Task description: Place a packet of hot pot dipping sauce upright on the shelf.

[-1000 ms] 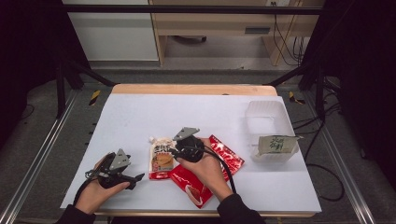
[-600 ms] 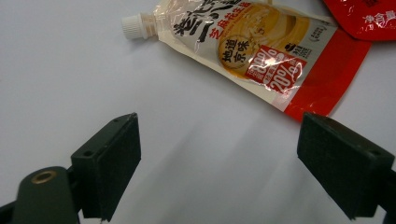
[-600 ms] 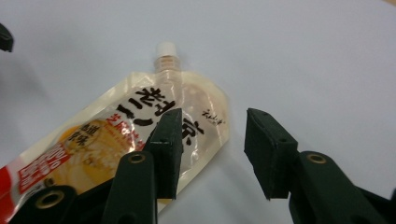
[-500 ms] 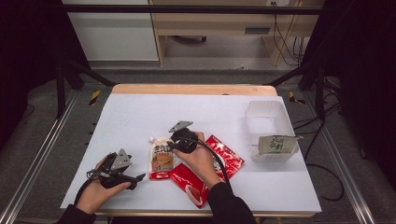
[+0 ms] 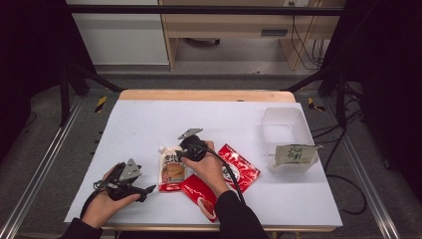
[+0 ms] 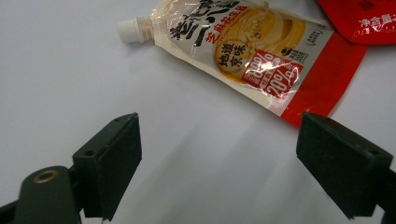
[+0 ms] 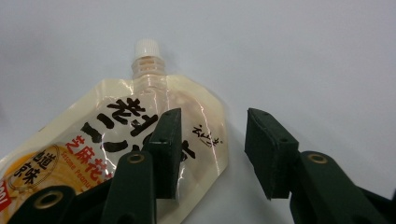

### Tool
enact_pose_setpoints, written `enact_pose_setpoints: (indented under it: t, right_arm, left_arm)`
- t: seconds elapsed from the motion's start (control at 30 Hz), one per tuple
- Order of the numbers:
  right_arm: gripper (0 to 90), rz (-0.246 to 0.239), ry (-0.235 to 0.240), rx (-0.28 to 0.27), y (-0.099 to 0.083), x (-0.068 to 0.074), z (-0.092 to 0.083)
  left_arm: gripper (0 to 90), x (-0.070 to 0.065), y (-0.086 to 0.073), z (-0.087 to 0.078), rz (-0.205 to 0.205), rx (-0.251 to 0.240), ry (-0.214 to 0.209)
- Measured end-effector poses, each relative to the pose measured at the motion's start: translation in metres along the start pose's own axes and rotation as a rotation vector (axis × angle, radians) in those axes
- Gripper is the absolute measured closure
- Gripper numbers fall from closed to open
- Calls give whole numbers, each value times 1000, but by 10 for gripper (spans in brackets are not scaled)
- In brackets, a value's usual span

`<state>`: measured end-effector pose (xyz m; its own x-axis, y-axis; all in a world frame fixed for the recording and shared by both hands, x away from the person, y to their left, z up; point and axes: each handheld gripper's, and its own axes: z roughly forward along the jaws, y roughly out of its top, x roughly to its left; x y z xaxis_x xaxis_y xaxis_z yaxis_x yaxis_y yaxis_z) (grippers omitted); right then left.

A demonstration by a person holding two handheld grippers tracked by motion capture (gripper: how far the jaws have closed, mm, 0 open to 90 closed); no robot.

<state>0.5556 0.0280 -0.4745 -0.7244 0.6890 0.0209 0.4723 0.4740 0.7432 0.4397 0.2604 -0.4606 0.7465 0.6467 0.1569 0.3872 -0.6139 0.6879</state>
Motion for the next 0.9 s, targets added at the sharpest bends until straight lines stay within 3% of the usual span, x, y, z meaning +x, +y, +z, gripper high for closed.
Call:
enact_pose_setpoints:
  t: [0.2,0.57,0.9]
  right_arm:
    - [600,2,14,17,-1,1,3]
    - [853,-34,44,43,-1,5,2]
    - [893,-90,19,12,3,13,-9]
  left_arm:
    - [141,-1,0,0,2,1,-1]
    - [141,-1,0,1,4,2,-2]
    - [142,0,0,0,3,0,0]
